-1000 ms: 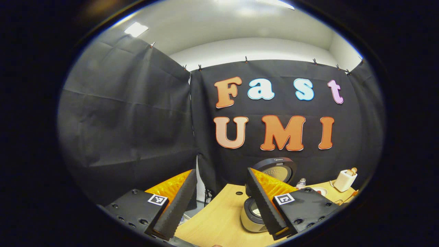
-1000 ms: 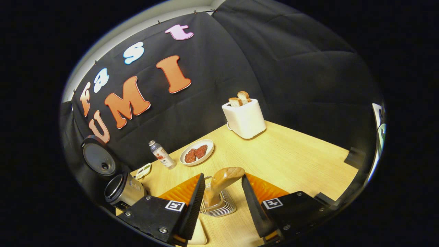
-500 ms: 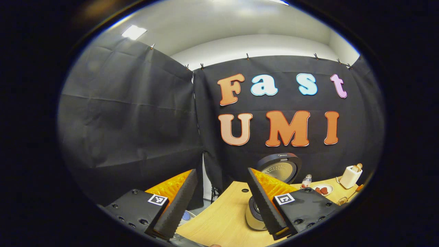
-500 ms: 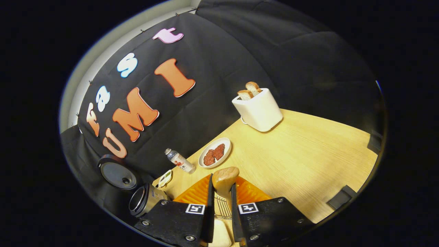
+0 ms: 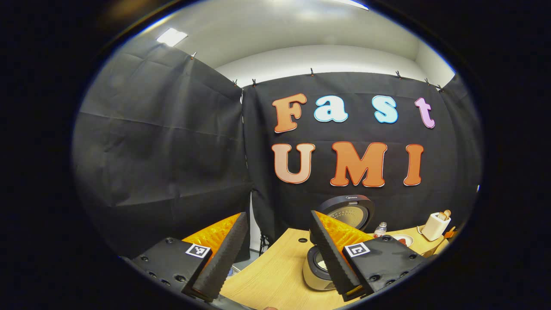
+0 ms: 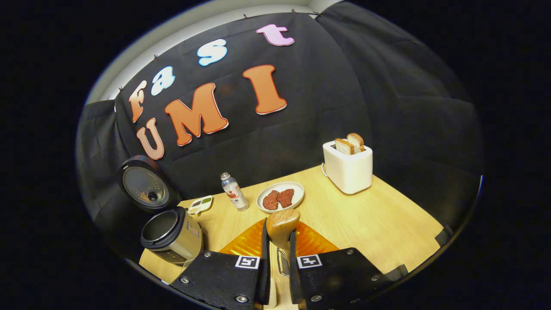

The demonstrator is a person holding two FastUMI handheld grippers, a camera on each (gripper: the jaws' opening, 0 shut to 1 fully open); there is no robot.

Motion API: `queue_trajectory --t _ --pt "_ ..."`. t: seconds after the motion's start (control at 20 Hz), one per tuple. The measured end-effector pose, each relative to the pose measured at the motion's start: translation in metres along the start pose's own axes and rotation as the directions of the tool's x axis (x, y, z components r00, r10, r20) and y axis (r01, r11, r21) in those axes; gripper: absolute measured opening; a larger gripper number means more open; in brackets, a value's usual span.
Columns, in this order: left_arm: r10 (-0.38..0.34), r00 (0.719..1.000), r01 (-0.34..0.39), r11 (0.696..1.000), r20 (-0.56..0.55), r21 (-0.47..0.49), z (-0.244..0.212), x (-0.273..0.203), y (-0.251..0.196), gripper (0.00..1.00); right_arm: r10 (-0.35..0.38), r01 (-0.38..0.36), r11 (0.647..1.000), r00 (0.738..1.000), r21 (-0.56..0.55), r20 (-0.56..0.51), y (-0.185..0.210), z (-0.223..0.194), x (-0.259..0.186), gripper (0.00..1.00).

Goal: Close the left gripper, press the button to open the rice cooker; take a wooden spoon from the chopstick holder with the right hand, scoop a spoonful of rice and pour it into the rice cooker, then put the wooden spoon back into the chopstick holder.

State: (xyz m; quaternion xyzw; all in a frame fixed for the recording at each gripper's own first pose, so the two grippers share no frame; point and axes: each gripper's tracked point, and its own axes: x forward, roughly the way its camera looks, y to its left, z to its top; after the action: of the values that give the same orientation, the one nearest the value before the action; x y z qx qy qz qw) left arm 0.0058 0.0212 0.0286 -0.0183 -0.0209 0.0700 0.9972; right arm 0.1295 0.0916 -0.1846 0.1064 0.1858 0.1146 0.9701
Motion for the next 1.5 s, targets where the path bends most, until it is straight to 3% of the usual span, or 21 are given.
queue_trajectory --t 0.1,0.15,0.4,0.85,1.15,1.3,1.35,1.5 --pt "-0.019 1.000 0.019 1.000 -0.005 -0.007 -0.002 0.000 0.001 0.94 0.010 -0.009 1.000 0.999 -0.012 0.031 0.013 0.014 -0.015 0.18" --pt "-0.027 1.000 0.027 1.000 -0.009 -0.008 -0.003 0.002 0.003 1.00 0.015 -0.014 1.000 0.999 -0.015 0.041 0.020 0.020 -0.022 0.18" --pt "-0.054 0.998 0.054 0.999 -0.017 -0.003 -0.005 0.003 0.014 0.99 0.060 -0.057 0.998 0.995 -0.040 0.083 0.063 0.030 -0.057 0.17" --pt "-0.080 0.996 0.080 0.997 -0.024 0.003 -0.005 -0.004 0.034 0.98 0.135 -0.135 0.984 0.991 -0.117 -0.007 0.123 -0.040 -0.066 0.17" --pt "-0.082 0.996 0.083 0.996 -0.047 0.024 -0.011 -0.010 0.043 0.97 0.034 -0.051 0.968 0.997 -0.246 -0.072 0.113 -0.091 -0.048 0.13" --pt "-0.090 0.994 0.091 0.996 -0.064 0.021 -0.015 -0.012 0.041 0.94 -0.010 -0.018 0.968 0.994 -0.251 -0.112 0.105 -0.114 -0.044 0.13" --pt "-0.097 0.993 0.098 0.995 -0.069 0.023 -0.018 -0.012 0.039 1.00 -0.021 -0.009 0.969 0.993 -0.247 -0.118 0.103 -0.119 -0.044 0.13" --pt "-0.102 0.991 0.106 0.994 -0.087 0.037 -0.025 -0.010 0.036 1.00 -0.049 0.020 0.971 0.992 -0.238 -0.118 0.100 -0.125 -0.041 0.13"
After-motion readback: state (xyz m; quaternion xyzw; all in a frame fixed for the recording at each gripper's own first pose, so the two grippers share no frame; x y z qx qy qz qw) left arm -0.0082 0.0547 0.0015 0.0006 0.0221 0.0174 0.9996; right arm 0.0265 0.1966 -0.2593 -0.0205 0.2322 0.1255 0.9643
